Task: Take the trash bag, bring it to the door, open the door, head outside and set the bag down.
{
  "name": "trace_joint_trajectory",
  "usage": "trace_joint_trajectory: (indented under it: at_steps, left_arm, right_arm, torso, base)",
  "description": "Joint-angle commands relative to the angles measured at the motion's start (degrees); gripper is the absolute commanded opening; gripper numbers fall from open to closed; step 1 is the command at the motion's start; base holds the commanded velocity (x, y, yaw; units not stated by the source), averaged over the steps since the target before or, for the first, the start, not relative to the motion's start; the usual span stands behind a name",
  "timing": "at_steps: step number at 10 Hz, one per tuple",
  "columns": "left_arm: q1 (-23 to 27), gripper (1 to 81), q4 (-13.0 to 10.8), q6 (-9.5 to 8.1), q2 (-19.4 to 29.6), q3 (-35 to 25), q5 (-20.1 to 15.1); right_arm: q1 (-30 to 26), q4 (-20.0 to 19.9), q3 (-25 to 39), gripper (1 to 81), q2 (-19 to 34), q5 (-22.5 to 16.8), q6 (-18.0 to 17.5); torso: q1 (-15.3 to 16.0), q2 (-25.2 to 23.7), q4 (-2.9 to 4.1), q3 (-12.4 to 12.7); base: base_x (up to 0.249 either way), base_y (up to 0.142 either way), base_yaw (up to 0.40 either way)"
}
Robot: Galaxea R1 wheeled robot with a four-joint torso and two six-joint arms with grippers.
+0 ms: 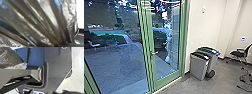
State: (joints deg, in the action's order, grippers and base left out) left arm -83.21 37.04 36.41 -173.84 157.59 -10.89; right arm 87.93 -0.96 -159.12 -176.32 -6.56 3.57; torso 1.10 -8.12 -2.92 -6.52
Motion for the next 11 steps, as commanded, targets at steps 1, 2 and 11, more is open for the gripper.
trace_joint_trajectory:
  at_steps: [1,2,11]
  left_arm:
    - [2.7,1.0,-0.3,0.68,-0.3,-0.3,-0.3]
    - [2.7,1.0,-0.4,0.68,-0.3,-0.3,0.0]
    - [2.6,1.0,-1.4,0.68,-0.5,-0.4,-0.3]
  right_arm:
    - [-1.3,0.3,0.2,81.1,0.0,-1.5,0.1]
    - [-0.9,0.5,0.2,81.1,-0.1,-0.3,0.2]
    - [-0.3,0.0,0.6,81.1,-0.3,-0.2,-0.1]
  torso:
    - [0.0,0.0,0.00,0.0]
    - [0.0,0.0,0.00,0.0]
    - [0.0,0.0,0.00,0.0]
  base:
    - [0.129,0.000,0.000]
    - [0.128,0.000,0.000]
    - [0.130,0.000,0.000]
